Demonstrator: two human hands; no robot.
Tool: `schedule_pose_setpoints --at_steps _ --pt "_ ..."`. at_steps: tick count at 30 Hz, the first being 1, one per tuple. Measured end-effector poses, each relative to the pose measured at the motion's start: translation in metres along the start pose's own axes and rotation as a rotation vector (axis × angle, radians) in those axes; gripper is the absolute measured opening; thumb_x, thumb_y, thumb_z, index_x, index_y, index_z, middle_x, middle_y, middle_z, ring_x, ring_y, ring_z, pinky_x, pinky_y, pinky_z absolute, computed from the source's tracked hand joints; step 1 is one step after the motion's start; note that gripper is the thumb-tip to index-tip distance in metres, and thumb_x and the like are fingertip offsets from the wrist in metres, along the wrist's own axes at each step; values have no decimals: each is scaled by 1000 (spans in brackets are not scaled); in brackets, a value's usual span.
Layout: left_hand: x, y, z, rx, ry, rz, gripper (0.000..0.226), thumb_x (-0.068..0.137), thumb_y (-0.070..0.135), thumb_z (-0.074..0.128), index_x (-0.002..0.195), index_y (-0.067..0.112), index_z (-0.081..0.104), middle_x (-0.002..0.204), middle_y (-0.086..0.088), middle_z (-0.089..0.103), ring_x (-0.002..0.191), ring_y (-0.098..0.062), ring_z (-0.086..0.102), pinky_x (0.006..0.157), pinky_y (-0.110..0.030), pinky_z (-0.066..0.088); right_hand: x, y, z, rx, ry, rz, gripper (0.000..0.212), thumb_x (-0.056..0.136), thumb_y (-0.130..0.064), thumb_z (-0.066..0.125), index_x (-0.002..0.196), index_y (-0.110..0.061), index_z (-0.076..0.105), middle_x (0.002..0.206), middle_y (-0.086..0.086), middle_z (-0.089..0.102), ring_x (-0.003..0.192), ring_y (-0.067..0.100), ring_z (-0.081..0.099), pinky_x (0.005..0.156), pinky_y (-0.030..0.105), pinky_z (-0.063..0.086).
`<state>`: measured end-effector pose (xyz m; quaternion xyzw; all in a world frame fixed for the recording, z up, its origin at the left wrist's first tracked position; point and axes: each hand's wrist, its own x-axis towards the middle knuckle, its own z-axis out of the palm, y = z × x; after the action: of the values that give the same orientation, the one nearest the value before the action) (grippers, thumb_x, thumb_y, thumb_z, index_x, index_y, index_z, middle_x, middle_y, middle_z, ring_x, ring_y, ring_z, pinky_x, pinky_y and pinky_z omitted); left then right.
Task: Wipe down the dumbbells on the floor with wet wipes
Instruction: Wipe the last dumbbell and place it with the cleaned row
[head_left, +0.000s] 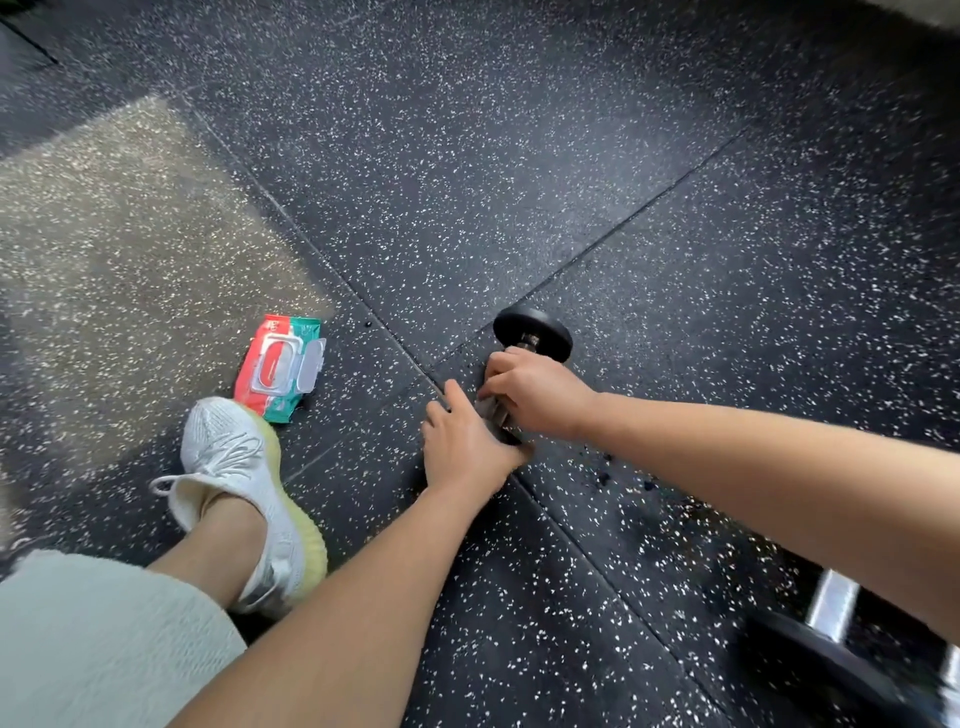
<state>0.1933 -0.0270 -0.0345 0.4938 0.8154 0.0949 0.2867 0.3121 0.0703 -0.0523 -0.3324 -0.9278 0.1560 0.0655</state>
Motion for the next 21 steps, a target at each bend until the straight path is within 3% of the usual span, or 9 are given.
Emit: schedule_pose_setpoints --at_steps 6,9,12,14,17,21 --pt "1 0 0 22 -25 1 140 55 65 92 156 9 13 144 -20 41 132 -40 46 111 -44 39 0 -2 -3 -15 177 277 19 89 -9 64 98 -18 79 99 3 58 94 29 53 70 44 54" --pt "5 -3 -4 -22 -52 -3 143 55 57 96 158 9 10 145 -22 40 135 -41 45 111 -46 38 -17 -23 7 82 162 112 18 83 -7 68 91 -19 78 91 0 57 85 27 56 66 35 49" --pt "4 -3 -4 -24 -57 6 140 56 57 94 158 10 11 144 -22 41 134 -41 45 112 -47 39 -19 -14 -1 81 91 -32 23 79 -3 70 96 -16 79 90 2 60 84 27 59 65 34 49" --pt "3 -3 -4 -24 -53 2 137 57 59 92 158 12 12 144 -20 40 134 -40 44 112 -47 39 -9 0 -8 43 130 17 24 82 -4 69 97 -19 80 92 1 61 87 26 59 67 37 52" --pt "6 -4 -6 -34 -78 -4 139 57 63 92 159 13 11 146 -19 39 136 -39 44 114 -46 39 1 8 -11 64 237 257 25 89 -8 65 98 -26 81 95 -2 61 93 26 59 70 42 53" --pt "11 -8 -11 -60 -140 -1 140 59 57 93 161 16 7 146 -17 38 136 -38 45 110 -46 42 -18 -13 -2 134 206 104 26 82 -4 67 92 -25 79 87 -2 58 83 25 57 63 37 50"
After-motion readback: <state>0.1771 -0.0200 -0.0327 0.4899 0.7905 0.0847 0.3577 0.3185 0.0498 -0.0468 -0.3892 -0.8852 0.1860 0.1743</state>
